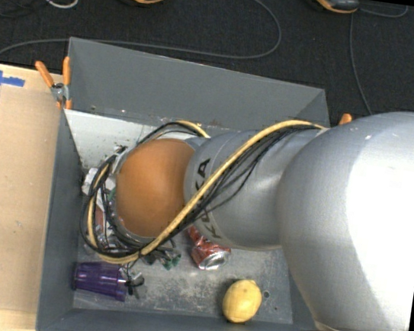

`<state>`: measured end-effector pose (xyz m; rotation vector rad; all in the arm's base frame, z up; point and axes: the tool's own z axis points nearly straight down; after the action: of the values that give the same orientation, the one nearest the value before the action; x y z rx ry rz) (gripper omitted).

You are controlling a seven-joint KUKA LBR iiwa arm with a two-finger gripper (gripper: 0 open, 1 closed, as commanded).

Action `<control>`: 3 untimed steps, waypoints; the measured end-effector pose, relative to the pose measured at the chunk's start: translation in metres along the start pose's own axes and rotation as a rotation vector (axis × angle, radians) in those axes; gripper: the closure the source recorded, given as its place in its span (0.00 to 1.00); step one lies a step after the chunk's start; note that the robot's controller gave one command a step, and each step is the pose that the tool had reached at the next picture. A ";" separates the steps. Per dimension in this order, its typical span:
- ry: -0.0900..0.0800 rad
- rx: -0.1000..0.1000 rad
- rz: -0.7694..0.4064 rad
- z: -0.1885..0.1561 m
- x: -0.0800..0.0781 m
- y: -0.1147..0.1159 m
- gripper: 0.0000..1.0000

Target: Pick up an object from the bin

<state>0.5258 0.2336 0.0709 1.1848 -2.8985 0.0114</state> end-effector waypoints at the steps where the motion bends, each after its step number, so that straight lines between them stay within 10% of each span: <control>1: -0.010 -0.009 -0.237 -0.001 -0.009 -0.030 1.00; 3: -0.005 -0.006 -0.245 -0.004 -0.009 -0.021 1.00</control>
Offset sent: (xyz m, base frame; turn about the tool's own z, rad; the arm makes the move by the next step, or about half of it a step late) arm 0.0000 0.0000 0.0000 0.0000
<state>0.5471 0.2250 0.0751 1.5309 -2.7336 -0.0029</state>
